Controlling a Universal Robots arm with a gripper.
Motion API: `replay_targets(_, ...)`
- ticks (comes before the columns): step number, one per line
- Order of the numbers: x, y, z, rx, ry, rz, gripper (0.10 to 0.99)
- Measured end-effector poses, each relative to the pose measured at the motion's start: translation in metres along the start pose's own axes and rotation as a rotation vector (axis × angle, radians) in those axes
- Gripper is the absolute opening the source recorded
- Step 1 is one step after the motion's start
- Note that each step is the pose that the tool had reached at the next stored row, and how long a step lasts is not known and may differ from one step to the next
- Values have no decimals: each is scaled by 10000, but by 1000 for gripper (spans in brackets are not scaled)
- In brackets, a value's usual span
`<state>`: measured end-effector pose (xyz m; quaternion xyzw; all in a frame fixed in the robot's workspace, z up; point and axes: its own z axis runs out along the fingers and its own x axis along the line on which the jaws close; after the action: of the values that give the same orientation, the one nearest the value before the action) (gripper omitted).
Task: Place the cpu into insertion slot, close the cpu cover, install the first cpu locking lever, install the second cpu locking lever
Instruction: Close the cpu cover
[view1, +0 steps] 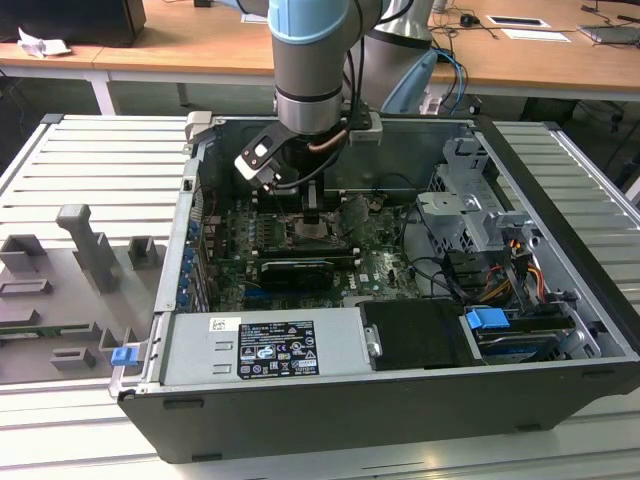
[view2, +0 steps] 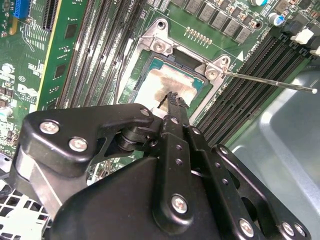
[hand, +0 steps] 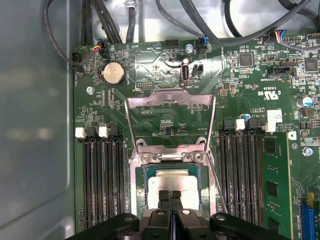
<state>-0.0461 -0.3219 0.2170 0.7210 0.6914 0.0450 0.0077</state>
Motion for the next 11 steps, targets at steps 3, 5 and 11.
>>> replay_targets(3, 0, 1, -12, 1, 2, 0, 106)
replay_targets(5, 1, 2, -21, 1, 5, 1, 106)
replay_targets(11, 4, 5, -68, 1, 33, 7, 106)
